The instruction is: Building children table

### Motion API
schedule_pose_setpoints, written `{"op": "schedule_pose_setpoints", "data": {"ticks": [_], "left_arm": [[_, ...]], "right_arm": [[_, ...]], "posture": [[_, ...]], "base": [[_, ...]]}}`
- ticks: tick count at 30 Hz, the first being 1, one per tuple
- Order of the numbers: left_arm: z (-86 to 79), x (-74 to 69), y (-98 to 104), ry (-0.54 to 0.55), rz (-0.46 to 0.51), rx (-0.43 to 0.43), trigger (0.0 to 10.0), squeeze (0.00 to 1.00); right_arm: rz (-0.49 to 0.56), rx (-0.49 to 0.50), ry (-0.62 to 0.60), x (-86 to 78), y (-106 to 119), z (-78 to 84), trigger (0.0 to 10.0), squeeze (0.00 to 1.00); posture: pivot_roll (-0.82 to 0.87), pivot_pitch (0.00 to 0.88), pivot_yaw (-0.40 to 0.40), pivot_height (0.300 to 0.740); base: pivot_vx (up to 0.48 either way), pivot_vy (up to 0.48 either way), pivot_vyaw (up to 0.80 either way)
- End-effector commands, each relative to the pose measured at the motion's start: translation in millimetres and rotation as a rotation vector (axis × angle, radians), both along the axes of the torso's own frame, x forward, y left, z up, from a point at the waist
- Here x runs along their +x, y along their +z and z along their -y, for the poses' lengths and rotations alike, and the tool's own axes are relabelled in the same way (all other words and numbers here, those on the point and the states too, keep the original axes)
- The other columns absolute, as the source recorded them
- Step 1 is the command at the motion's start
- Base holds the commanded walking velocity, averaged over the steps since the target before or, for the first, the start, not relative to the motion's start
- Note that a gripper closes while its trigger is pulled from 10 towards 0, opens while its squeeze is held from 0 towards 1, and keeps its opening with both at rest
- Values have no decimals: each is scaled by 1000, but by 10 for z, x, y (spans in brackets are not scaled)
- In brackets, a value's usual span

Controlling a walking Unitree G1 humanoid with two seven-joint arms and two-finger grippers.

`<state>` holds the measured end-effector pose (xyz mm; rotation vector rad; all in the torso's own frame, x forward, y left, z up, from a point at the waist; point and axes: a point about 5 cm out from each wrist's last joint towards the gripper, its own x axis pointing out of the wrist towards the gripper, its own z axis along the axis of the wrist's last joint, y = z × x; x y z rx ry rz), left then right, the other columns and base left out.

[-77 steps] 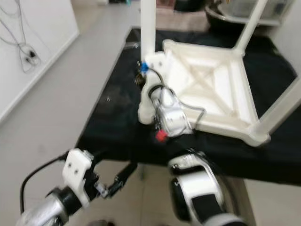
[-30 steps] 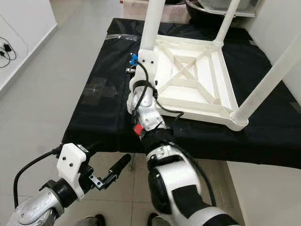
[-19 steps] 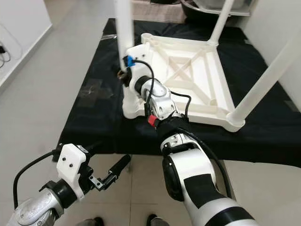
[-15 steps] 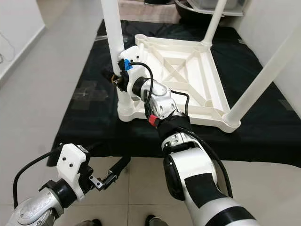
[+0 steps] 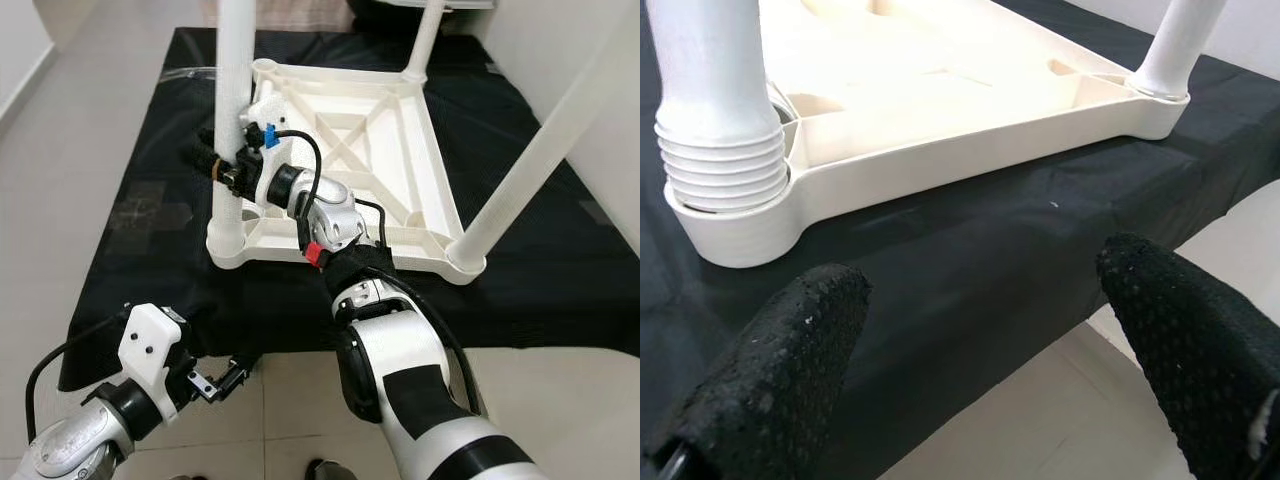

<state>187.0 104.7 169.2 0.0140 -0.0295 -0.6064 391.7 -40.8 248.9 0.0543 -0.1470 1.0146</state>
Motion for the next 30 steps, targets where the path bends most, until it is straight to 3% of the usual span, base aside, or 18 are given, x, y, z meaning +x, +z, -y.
{"op": "schedule_pose_setpoints", "data": {"ticks": [1, 5, 9, 16, 19, 20, 25, 27, 30], "left_arm": [[-9, -21, -3, -1, -1, 17, 10000, 0], [-24, -8, 2, 2, 4, 22, 10000, 0], [-39, 3, 5, 5, 8, 26, 10000, 0], [-26, 0, 3, -2, 8, 24, 10000, 0], [-22, -1, 2, -4, 7, 23, 10000, 0], [-18, -6, -1, -6, 6, 23, 10000, 0], [-18, -6, -2, -6, 6, 23, 10000, 0], [-15, -15, -9, -7, 3, 23, 10000, 0], [-17, -14, -11, -6, 3, 24, 10000, 0]], "right_arm": [[-203, -128, -81, -26, -617, 147, 10000, 0], [-191, -124, -35, -59, -626, 129, 10000, 0], [-146, -172, 148, -205, -705, 41, 10000, 0], [-143, -228, 308, -310, -762, -26, 10000, 0], [-150, -246, 313, -306, -772, -23, 10000, 0], [-166, -295, 300, -282, -786, -7, 10000, 0], [-174, -310, 296, -275, -791, -1, 10000, 0], [-195, -354, 211, -216, -790, 38, 10000, 0], [-188, -355, 200, -212, -780, 36, 10000, 0]], "posture": [[139, 218, -57, 740], [139, 212, -58, 740], [138, 207, -57, 740], [140, 199, -55, 740], [140, 199, -55, 740], [142, 196, -56, 740], [142, 196, -56, 740], [140, 192, -57, 740], [140, 192, -57, 740]], "base": [[0, 0, 0], [0, 0, 0], [0, 0, 0], [0, 0, 0], [0, 0, 0], [0, 0, 0], [0, 0, 0], [0, 0, 0], [0, 0, 0]]}}
